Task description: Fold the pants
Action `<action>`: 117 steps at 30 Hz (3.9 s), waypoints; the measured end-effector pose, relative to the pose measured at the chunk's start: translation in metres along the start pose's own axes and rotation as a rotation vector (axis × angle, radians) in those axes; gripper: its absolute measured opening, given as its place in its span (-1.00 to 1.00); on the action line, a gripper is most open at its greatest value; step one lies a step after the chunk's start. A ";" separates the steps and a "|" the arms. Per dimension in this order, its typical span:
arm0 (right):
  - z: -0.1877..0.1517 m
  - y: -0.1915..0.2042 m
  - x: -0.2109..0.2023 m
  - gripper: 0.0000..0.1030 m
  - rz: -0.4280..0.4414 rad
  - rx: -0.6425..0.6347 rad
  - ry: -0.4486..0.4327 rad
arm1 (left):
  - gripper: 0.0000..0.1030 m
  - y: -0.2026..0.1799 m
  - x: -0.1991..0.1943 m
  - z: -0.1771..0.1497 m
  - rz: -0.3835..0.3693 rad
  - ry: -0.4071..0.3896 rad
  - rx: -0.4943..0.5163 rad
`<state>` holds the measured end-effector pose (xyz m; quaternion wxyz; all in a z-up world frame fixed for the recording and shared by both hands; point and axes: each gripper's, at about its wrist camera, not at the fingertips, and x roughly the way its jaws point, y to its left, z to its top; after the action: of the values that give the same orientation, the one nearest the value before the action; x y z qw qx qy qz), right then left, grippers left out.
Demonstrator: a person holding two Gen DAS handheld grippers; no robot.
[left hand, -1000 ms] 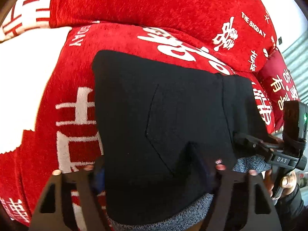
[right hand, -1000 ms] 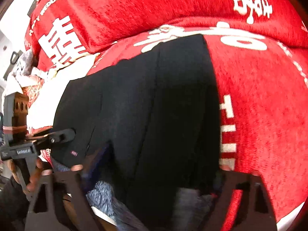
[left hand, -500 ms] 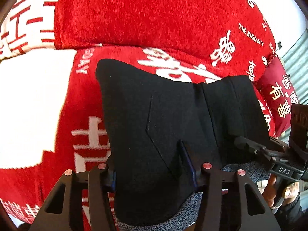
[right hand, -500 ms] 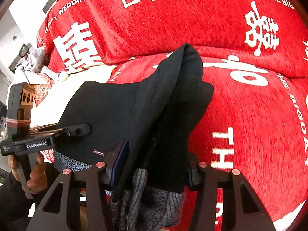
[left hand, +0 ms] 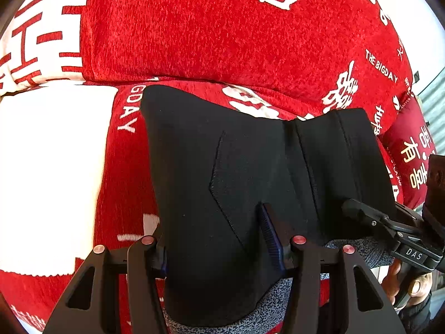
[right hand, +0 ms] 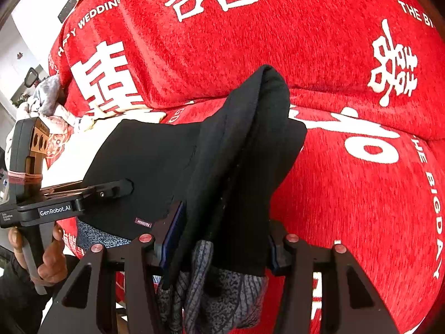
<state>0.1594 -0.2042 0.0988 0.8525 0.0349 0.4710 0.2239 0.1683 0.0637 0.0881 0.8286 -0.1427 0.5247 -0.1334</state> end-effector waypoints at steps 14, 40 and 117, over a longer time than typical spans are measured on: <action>-0.003 -0.052 0.051 0.31 0.006 0.166 0.103 | 0.42 0.039 0.045 0.000 -0.007 0.068 -0.086; -0.039 0.007 0.020 0.58 -0.004 -0.170 0.097 | 0.47 -0.023 0.020 -0.042 0.057 0.072 0.115; -0.040 0.006 0.031 0.91 -0.390 -0.087 0.121 | 0.98 -0.030 0.004 -0.069 0.352 0.010 0.097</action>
<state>0.1390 -0.1919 0.0541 0.8507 -0.1074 0.5089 0.0766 0.1049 0.0274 0.0675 0.8424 -0.0080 0.5387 -0.0122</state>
